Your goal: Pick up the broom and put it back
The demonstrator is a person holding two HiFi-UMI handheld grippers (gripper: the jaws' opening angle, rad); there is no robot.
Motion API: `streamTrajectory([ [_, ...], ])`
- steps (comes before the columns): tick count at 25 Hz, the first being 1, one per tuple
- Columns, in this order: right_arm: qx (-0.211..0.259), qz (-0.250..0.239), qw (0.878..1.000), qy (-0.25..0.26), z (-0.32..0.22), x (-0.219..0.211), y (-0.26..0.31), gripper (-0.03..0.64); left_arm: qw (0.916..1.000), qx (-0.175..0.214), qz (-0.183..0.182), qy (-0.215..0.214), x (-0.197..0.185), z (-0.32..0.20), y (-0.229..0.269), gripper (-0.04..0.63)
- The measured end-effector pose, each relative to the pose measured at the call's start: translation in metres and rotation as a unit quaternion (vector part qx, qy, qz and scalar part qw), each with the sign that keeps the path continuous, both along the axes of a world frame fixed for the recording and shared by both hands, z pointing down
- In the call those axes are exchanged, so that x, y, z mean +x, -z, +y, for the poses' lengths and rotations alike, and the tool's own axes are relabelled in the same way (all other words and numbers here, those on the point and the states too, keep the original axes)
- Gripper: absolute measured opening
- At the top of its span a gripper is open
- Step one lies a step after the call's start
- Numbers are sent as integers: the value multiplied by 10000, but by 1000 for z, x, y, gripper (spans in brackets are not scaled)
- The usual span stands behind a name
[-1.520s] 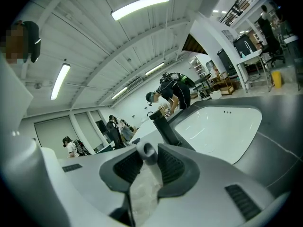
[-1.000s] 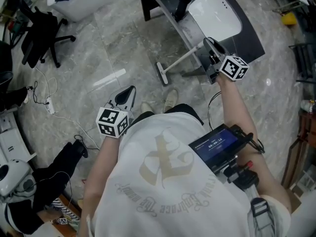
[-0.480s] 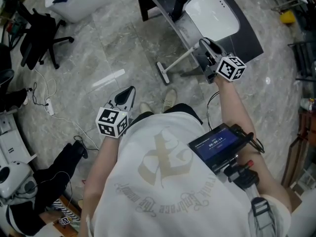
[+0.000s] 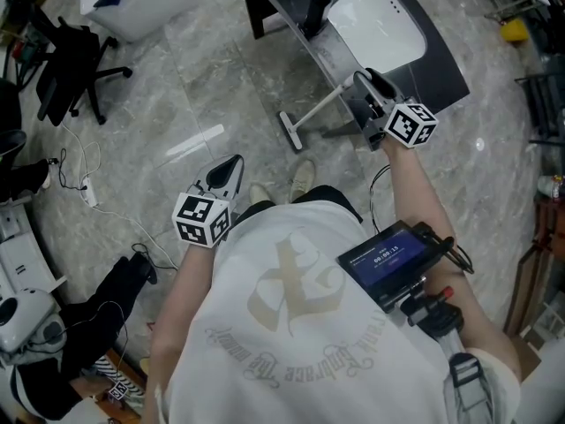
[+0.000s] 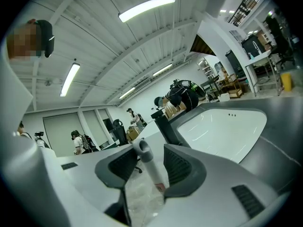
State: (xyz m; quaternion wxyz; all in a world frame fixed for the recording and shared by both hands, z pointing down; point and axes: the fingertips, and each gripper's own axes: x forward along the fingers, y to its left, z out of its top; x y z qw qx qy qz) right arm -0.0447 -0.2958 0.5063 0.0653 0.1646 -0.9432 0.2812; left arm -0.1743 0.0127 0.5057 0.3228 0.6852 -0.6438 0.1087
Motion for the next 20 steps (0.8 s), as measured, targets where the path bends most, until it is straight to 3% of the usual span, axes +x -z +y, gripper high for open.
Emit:
streamTrajectory([
  [10,-13,-198,9997,-151,8,20,28,202,9995,-26,106,-292,19,-13,10,12],
  [20,163,-361,9965,-732,-5,49,51,202,9979,156,89,-615,22,-30,14,12],
])
